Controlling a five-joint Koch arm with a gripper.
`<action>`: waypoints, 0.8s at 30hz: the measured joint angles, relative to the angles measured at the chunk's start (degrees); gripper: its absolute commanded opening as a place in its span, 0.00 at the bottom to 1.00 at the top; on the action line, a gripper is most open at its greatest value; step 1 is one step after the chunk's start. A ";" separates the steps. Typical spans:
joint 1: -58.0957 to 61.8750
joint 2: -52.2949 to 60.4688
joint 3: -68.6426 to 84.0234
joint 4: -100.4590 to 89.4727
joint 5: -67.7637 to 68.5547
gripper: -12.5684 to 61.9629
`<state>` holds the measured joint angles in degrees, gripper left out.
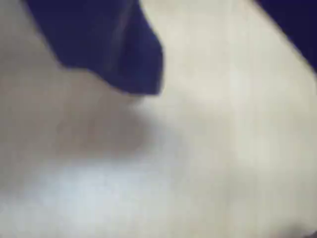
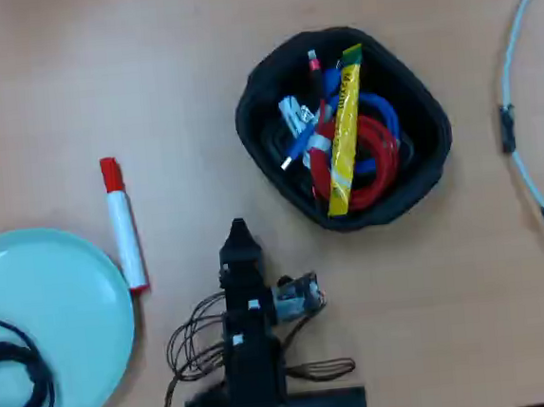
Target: Pick up the red pen and put it in the black bowl
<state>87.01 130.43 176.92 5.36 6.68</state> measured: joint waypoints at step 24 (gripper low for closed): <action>-6.42 -2.99 -39.73 52.21 1.05 0.63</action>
<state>80.60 127.44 137.20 57.57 7.73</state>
